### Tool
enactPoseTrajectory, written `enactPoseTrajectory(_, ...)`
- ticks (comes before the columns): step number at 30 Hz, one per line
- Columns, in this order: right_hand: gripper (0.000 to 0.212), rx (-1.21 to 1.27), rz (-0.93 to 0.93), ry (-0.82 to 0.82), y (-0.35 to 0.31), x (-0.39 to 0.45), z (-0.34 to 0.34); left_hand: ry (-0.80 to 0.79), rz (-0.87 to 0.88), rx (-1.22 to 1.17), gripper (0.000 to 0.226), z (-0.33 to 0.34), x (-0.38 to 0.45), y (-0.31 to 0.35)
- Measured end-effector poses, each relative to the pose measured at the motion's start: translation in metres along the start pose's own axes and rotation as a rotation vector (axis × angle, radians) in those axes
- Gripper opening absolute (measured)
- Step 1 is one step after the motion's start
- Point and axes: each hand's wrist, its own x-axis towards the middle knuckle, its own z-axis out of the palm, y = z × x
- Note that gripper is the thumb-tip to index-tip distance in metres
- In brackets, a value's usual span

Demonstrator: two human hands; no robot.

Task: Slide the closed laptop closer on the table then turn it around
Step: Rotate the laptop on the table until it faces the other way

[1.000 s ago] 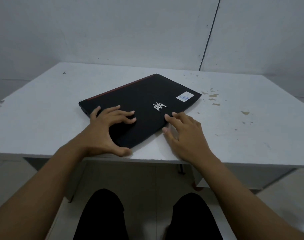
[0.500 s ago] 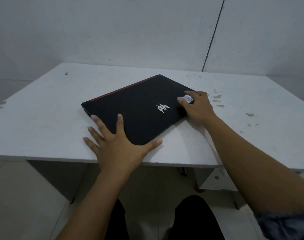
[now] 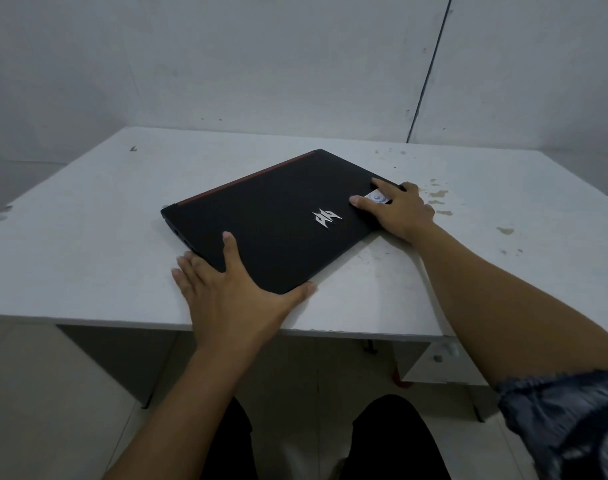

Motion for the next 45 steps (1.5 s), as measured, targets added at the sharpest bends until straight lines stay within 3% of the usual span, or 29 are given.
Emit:
enactPoseTrajectory(9,0.097,0.129,0.018,0.055,0.013,-0.022,0.003,-0.030,0.068,-0.048,0.149,-0.012,0.011,-0.015)
enactPoseTrajectory(21,0.099,-0.062,0.148,0.244,0.011,-0.090,0.021,-0.230,0.186,-0.136,0.150,-0.053,0.040,-0.052)
enactPoseTrajectory(25,0.101,-0.016,0.096,0.163,0.007,-0.073,-0.001,-0.179,0.096,-0.252,0.154,-0.042,0.029,-0.033)
enactPoseTrajectory(33,0.103,0.011,0.045,0.176,0.010,-0.075,0.001,-0.020,0.055,-0.107,0.147,-0.029,0.028,-0.027)
enactPoseTrajectory(45,0.104,-0.012,0.105,0.272,-0.005,-0.122,0.019,-0.093,0.183,-0.189,0.137,-0.044,0.047,-0.068)
